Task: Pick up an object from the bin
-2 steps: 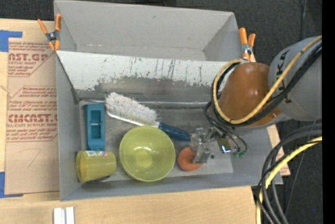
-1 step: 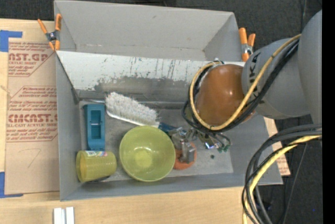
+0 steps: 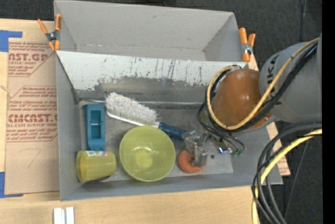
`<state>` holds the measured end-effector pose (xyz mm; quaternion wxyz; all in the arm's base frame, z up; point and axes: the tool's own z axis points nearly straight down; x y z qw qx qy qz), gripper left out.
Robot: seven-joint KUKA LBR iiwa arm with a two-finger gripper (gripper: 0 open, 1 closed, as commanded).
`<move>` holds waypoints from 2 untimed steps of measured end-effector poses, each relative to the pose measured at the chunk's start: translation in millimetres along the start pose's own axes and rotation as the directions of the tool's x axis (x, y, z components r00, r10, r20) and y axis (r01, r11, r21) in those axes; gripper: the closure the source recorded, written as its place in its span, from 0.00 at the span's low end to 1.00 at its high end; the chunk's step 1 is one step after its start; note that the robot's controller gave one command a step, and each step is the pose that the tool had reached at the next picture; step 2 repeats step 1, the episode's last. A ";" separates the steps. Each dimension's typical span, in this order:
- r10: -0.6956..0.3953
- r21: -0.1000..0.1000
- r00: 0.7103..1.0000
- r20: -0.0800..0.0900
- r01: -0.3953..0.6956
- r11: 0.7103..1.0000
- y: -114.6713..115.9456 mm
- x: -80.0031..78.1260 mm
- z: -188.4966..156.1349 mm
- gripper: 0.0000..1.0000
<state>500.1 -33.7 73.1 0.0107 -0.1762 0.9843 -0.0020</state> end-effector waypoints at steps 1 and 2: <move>-0.009 0.002 1.000 -0.006 0.009 1.000 0.7 -3.4 0.6 1.00; -0.009 0.002 1.000 -0.006 0.009 1.000 0.7 -3.4 0.6 1.00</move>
Offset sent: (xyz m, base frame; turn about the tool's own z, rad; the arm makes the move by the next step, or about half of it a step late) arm 0.0328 0.0211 -0.0031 0.0329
